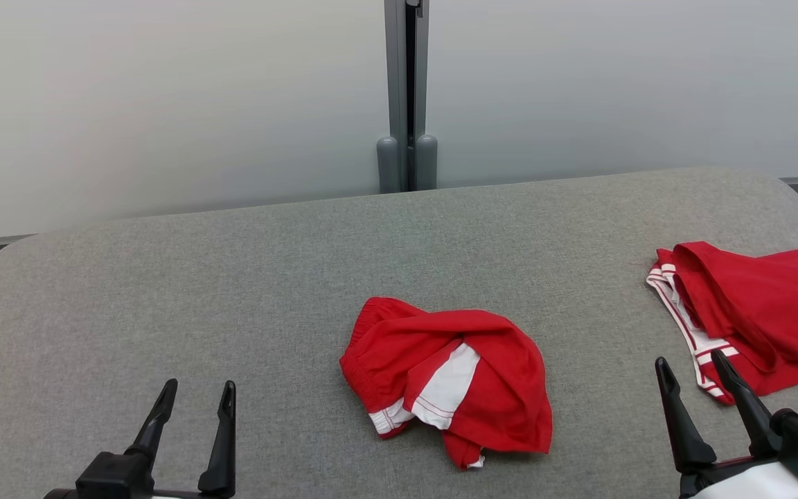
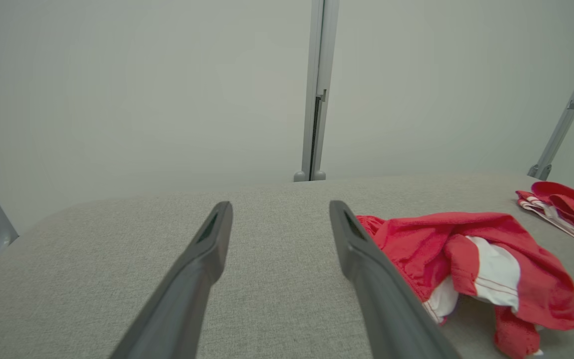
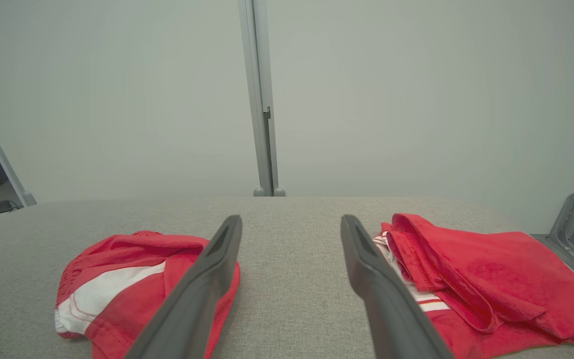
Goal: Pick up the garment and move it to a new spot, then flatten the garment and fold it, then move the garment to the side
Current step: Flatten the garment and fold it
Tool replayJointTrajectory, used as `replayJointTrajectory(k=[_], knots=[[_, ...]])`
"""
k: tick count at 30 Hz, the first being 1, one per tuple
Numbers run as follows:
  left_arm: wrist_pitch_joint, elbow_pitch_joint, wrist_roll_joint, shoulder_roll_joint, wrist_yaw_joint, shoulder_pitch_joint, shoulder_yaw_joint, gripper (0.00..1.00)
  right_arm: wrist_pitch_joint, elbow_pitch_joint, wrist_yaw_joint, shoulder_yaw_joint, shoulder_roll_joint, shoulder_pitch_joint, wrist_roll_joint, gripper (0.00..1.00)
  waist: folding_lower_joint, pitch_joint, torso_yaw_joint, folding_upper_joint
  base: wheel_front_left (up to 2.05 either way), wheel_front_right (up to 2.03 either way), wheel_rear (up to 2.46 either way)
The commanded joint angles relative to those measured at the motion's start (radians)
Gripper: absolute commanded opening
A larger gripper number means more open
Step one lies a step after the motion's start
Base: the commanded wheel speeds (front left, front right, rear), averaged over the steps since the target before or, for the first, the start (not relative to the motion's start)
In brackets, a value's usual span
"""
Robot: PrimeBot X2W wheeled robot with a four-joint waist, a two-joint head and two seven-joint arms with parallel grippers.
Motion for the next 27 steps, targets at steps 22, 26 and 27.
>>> replayJointTrajectory(k=[22, 26, 27], knots=[[0.029, -0.020, 0.028, 0.006, 0.004, -0.073, -0.047, 1.00, 0.035, 0.057, 0.000, 0.223, -0.043, -0.058, 0.017, 1.00, 0.0000, 0.037, 0.076, -0.0001, 0.00, 0.00, 0.00], [0.021, -0.002, 0.031, -0.003, -0.009, -0.116, -0.063, 1.00, 0.040, 0.125, 0.000, 0.361, -0.060, -0.110, 0.037, 1.00, 0.0000, 0.061, 0.121, -0.0001, 0.00, 0.00, 0.00], [0.017, 0.004, 0.032, -0.006, -0.016, -0.129, -0.069, 1.00, 0.026, 0.141, 0.000, 0.381, -0.060, -0.125, 0.042, 1.00, 0.0000, 0.069, 0.135, -0.0001, 0.00, 0.00, 0.00]])
